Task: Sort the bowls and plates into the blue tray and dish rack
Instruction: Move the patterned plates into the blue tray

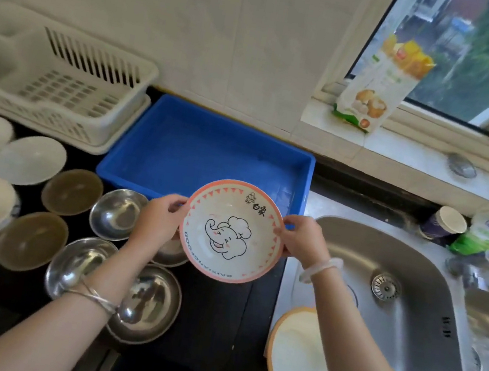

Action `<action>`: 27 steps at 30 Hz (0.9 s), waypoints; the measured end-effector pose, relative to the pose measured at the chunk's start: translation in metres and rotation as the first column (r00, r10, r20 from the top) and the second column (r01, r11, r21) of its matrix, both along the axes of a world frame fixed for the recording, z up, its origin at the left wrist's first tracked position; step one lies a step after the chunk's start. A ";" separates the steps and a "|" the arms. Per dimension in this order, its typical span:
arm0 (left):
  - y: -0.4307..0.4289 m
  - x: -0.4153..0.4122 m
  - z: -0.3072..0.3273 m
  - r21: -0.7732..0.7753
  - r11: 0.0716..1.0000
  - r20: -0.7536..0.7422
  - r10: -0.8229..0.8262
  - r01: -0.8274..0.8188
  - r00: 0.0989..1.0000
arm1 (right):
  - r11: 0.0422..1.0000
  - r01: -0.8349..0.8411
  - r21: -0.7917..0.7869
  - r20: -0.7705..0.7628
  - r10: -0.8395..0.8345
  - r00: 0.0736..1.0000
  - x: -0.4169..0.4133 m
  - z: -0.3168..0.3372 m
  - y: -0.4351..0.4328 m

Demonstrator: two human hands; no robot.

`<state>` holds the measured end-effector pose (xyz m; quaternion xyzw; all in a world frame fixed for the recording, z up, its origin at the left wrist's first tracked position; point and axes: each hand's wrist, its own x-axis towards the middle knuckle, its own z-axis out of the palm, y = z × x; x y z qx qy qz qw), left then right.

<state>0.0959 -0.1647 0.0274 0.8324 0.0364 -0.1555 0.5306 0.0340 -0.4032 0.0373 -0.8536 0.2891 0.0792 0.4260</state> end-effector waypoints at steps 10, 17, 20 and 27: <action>0.033 0.084 -0.009 -0.241 0.934 -0.236 0.206 -0.263 0.950 | 0.959 0.144 0.244 0.067 -0.164 0.984 0.108 -0.015 0.052; 0.046 0.154 -0.040 -0.178 0.949 -0.264 0.210 -0.262 0.941 | 0.888 0.261 0.380 -0.016 -0.276 0.961 0.161 -0.063 0.079; 0.047 0.170 -0.053 -0.157 0.953 -0.315 0.200 -0.259 0.928 | 0.878 0.289 0.383 -0.037 -0.297 0.954 0.171 -0.077 0.085; 0.052 0.185 -0.072 -0.144 0.948 -0.369 0.215 -0.285 0.904 | 0.868 0.312 0.386 -0.065 -0.311 0.948 0.181 -0.093 0.094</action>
